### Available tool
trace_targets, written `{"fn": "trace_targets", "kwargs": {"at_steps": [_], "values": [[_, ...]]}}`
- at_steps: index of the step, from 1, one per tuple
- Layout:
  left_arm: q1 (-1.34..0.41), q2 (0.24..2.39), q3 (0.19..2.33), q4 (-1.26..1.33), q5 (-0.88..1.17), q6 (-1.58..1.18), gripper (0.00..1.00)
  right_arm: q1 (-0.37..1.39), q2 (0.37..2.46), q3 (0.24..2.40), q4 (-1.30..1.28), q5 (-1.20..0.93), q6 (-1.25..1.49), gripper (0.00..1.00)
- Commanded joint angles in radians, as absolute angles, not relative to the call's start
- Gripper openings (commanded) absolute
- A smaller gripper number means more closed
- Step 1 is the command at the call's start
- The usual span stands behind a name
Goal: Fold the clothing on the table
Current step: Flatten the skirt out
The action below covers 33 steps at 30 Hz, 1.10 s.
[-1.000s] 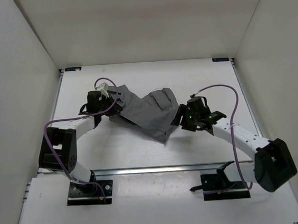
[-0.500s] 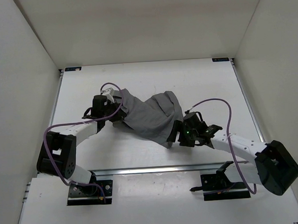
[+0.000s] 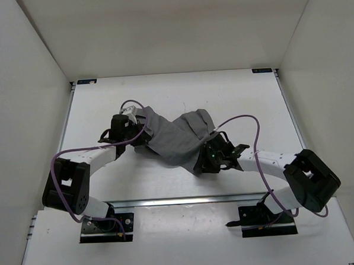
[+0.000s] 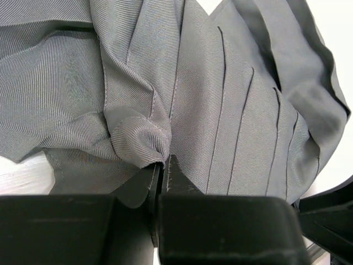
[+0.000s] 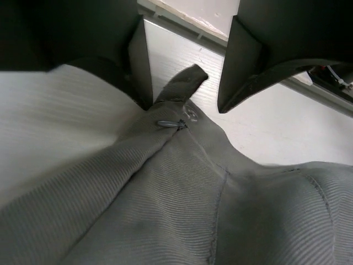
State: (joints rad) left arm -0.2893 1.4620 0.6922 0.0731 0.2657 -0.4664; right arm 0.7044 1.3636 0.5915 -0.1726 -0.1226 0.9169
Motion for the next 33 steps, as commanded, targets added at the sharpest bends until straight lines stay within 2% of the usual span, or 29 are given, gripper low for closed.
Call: {"fn": "trace_targets", "kwargs": {"at_steps": [1, 5, 7, 11, 15, 20, 21, 23, 26, 27, 33], "values": [[-0.29, 1.405, 0.68, 0.074, 0.276, -0.454, 0.01, 0.722, 1.407, 0.644, -0.15, -0.112, 0.92, 0.41], [-0.285, 1.401, 0.678, 0.066, 0.273, -0.446, 0.06, 0.719, 1.433, 0.652, -0.146, -0.118, 0.923, 0.03], [-0.278, 1.402, 0.676, 0.064, 0.273, -0.433, 0.12, 0.715, 1.424, 0.655, -0.141, -0.12, 0.919, 0.0], [-0.264, 1.404, 0.676, 0.066, 0.275, -0.433, 0.33, 0.701, 1.405, 0.667, -0.182, -0.117, 0.896, 0.0], [-0.241, 1.404, 0.673, 0.064, 0.273, -0.433, 0.46, 0.683, 1.371, 0.65, -0.19, -0.132, 0.893, 0.0], [-0.216, 1.414, 0.678, 0.084, 0.279, -0.451, 0.47, 0.678, 1.356, 0.637, -0.199, -0.147, 0.888, 0.0], [-0.219, 1.425, 0.684, 0.087, 0.281, -0.453, 0.46, 0.681, 1.362, 0.635, -0.198, -0.147, 0.888, 0.0], [-0.21, 1.431, 0.695, 0.086, 0.287, -0.451, 0.37, 0.678, 1.365, 0.637, -0.195, -0.153, 0.887, 0.0], [-0.21, 1.454, 0.718, 0.083, 0.288, -0.462, 0.05, 0.673, 1.367, 0.637, -0.189, -0.155, 0.884, 0.0], [-0.212, 1.457, 0.719, 0.077, 0.294, -0.463, 0.01, 0.67, 1.376, 0.638, -0.19, -0.155, 0.885, 0.0], [-0.225, 1.424, 0.761, 0.014, 0.31, -0.446, 0.0, 0.58, 1.312, 0.704, -0.279, -0.155, 0.807, 0.0]]}}
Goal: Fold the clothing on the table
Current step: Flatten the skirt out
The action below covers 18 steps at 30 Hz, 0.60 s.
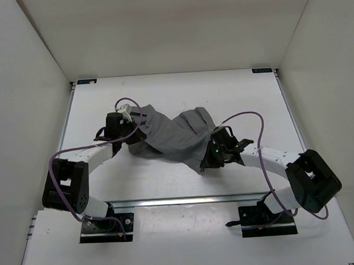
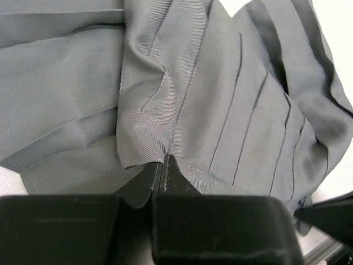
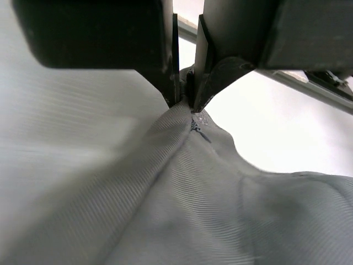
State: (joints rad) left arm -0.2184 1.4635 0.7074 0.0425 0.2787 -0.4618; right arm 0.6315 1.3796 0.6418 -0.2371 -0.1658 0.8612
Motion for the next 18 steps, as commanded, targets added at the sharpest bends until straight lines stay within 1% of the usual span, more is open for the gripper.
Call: {"fn": "trace_targets", "kwargs": {"at_steps": [1, 5, 8, 10, 13, 15, 18], "values": [[-0.227, 1.408, 0.784, 0.002, 0.316, -0.437, 0.0, 0.542, 1.287, 0.734, -0.302, -0.147, 0.789, 0.0], [-0.273, 1.367, 0.883, -0.119, 0.397, -0.356, 0.0, 0.396, 1.226, 0.862, -0.374, -0.187, 0.668, 0.0], [-0.322, 1.319, 0.929, -0.23, 0.374, -0.331, 0.0, 0.309, 1.207, 0.946, -0.408, -0.264, 0.595, 0.0], [-0.357, 1.272, 0.898, -0.235, 0.359, -0.336, 0.0, 0.299, 1.207, 0.966, -0.423, -0.276, 0.565, 0.0], [-0.373, 1.192, 0.769, -0.221, 0.316, -0.385, 0.0, 0.298, 1.206, 0.91, -0.408, -0.288, 0.546, 0.0], [-0.371, 1.172, 0.709, -0.247, 0.305, -0.383, 0.0, 0.299, 1.203, 0.813, -0.382, -0.304, 0.566, 0.0], [-0.376, 1.172, 0.673, -0.293, 0.291, -0.37, 0.0, 0.292, 1.209, 0.735, -0.345, -0.322, 0.554, 0.0]]}}
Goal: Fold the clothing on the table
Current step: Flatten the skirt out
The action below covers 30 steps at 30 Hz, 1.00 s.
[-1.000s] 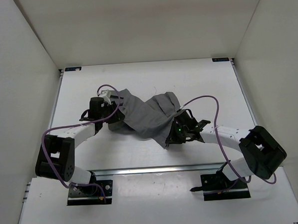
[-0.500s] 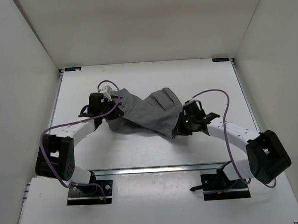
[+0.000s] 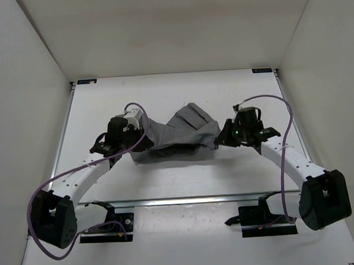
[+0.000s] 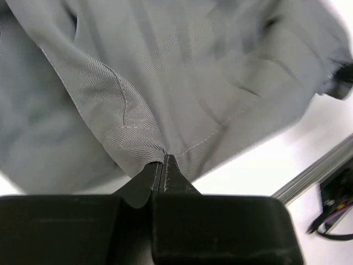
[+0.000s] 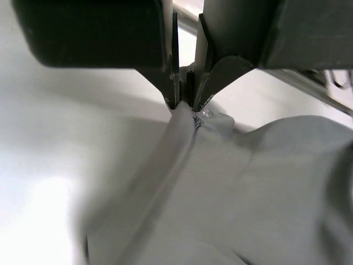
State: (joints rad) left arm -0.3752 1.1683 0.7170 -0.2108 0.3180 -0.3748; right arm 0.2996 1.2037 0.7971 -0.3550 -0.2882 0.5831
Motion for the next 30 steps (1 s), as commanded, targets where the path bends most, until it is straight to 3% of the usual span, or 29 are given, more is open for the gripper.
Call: {"fn": "trace_targets", "kwargs": {"at_steps": [1, 5, 8, 11, 13, 14, 15, 17, 23, 26, 30], "values": [[-0.368, 1.181, 0.673, -0.299, 0.278, -0.365, 0.0, 0.281, 1.229, 0.729, -0.341, -0.34, 0.54, 0.0], [-0.313, 1.308, 0.82, -0.307, 0.213, -0.336, 0.0, 0.212, 1.343, 0.891, -0.369, -0.365, 0.457, 0.0], [-0.27, 1.495, 1.148, -0.38, 0.231, -0.316, 0.0, 0.151, 1.516, 1.254, -0.47, -0.388, 0.359, 0.0], [-0.276, 1.677, 1.669, -0.496, 0.232, -0.302, 0.0, 0.124, 1.731, 1.821, -0.662, -0.367, 0.273, 0.0], [-0.305, 1.776, 2.119, -0.577, 0.166, -0.273, 0.0, 0.111, 1.862, 2.322, -0.785, -0.321, 0.244, 0.0], [-0.317, 1.81, 2.26, -0.597, 0.122, -0.268, 0.0, 0.112, 1.909, 2.493, -0.82, -0.327, 0.25, 0.0], [-0.311, 1.806, 2.29, -0.58, 0.115, -0.284, 0.0, 0.082, 1.922, 2.532, -0.815, -0.351, 0.267, 0.0], [-0.295, 1.748, 2.243, -0.519, 0.152, -0.32, 0.0, 0.042, 1.857, 2.481, -0.776, -0.382, 0.27, 0.0], [-0.345, 1.349, 1.542, -0.35, 0.074, -0.259, 0.0, 0.035, 1.46, 1.657, -0.606, -0.283, 0.198, 0.01], [-0.363, 1.177, 1.162, -0.357, 0.08, -0.264, 0.0, 0.122, 1.267, 1.299, -0.609, -0.209, 0.215, 0.0], [-0.408, 0.939, 0.905, -0.478, 0.095, -0.307, 0.0, 0.262, 1.005, 0.939, -0.672, -0.172, 0.395, 0.0]]}}
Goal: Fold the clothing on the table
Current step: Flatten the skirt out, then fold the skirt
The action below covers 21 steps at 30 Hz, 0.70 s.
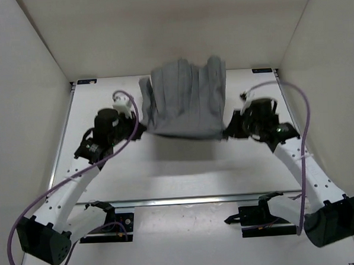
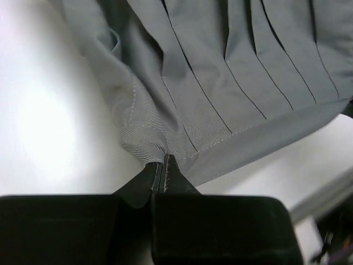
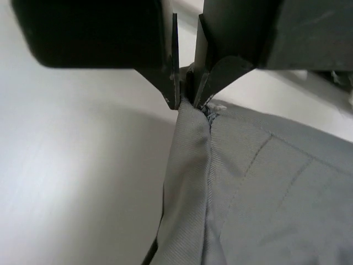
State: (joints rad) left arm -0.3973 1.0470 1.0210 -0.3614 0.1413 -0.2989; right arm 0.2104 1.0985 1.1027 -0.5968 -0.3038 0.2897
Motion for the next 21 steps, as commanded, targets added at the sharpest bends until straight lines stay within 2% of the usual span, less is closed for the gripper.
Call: {"fn": "trace_targets", "kwargs": {"at_steps": [1, 5, 8, 12, 15, 21], "values": [[-0.411, 0.887, 0.846, -0.536, 0.125, -0.319, 0.0, 0.314, 0.921, 0.848, -0.69, -0.172, 0.432, 0.0], [-0.455, 0.718, 0.7, -0.662, 0.164, -0.411, 0.0, 0.465, 0.709, 0.625, -0.709, -0.196, 0.676, 0.0], [-0.434, 0.646, 0.677, -0.722, 0.205, -0.44, 0.0, 0.477, 0.653, 0.595, -0.693, -0.222, 0.712, 0.0], [-0.411, 0.684, 0.709, -0.706, 0.141, -0.417, 0.0, 0.404, 0.759, 0.653, -0.628, -0.247, 0.599, 0.0], [-0.357, 0.782, 0.732, -0.593, 0.13, -0.423, 0.0, 0.303, 0.902, 0.708, -0.548, -0.317, 0.491, 0.0], [-0.304, 1.078, 0.834, -0.407, 0.127, -0.436, 0.0, 0.186, 1.149, 0.834, -0.393, -0.399, 0.416, 0.0]]}}
